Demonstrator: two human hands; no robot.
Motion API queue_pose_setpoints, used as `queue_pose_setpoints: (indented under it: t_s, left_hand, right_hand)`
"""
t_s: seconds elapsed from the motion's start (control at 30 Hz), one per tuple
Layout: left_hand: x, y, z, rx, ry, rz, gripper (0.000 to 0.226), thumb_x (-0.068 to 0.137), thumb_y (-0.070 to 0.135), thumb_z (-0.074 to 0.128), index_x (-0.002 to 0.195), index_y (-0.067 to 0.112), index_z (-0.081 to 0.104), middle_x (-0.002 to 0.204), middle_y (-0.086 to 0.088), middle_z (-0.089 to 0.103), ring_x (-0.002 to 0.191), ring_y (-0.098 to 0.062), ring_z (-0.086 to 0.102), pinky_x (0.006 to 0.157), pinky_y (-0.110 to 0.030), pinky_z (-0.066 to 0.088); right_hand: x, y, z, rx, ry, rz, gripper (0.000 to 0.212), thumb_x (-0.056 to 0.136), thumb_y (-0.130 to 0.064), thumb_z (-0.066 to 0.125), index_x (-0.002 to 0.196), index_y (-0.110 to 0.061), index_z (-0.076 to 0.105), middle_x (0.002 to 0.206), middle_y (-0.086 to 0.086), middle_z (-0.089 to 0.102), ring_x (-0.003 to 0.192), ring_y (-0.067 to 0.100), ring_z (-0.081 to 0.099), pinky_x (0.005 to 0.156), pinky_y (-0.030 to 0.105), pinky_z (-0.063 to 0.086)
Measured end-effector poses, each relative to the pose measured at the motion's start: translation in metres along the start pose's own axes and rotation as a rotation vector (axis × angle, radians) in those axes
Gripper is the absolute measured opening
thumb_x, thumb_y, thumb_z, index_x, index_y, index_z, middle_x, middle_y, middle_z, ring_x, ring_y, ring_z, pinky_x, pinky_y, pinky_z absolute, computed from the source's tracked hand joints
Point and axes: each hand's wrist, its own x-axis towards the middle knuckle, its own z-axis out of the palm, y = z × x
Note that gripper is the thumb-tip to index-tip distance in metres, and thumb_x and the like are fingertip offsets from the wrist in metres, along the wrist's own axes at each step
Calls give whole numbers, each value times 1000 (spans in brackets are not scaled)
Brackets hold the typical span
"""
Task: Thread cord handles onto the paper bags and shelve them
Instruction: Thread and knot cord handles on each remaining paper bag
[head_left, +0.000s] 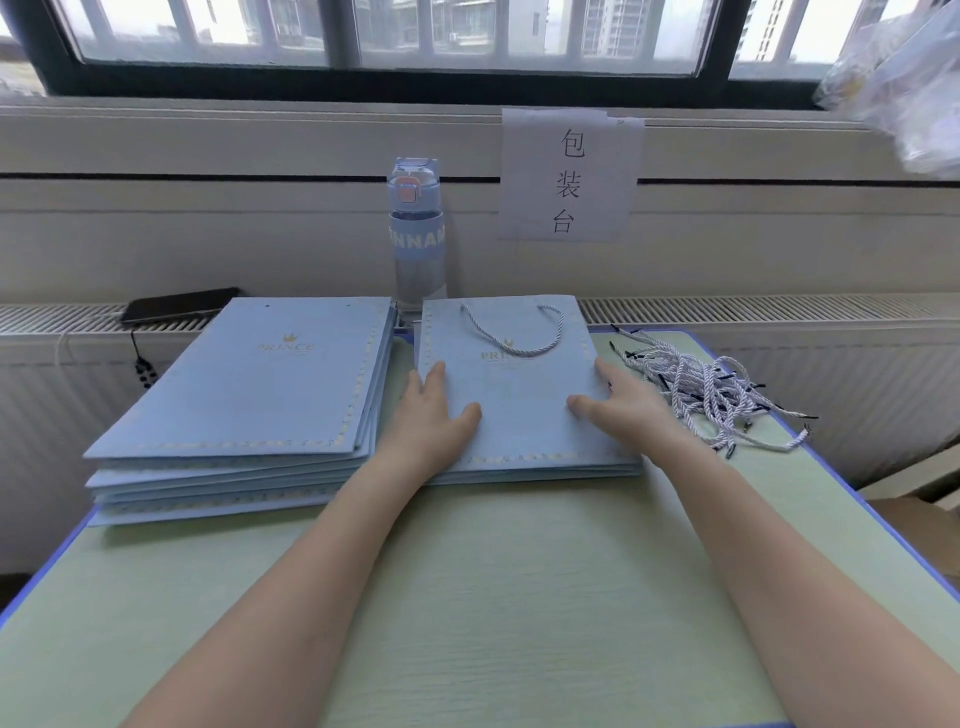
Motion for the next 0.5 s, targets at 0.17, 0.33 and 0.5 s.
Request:
queue_pose_setpoints:
  t_s: [0.17,0.33,0.5]
  left_hand:
    - [0,-1,1,95,-4,10,67,97,48,38,152,25,7,159,-9,-5,143,-28,21,109,-37,27]
    - [-3,4,4,101,33,-52,70,100,43,36,152,19,-3,155,-22,-16,136,-38,32,105,-38,32]
    - [-8,11,1,141,92,47,67,99,33,41,152,17,3,156,-19,-15,144,-35,13,110,-42,26]
  right_hand:
    - [2,2,-2,23,-37,-61,49,89,-27,59,135,-19,43,129,1,55,110,19,51,85,26,37]
    - [0,0,15,-216,-85,-87,74,97,-42,43,151,-7,6,159,8,2,146,19,8,113,28,12]
    - [-1,-1,16,-234,-68,-90,72,99,-41,40,150,-4,7,159,8,-4,146,19,3,113,26,9]
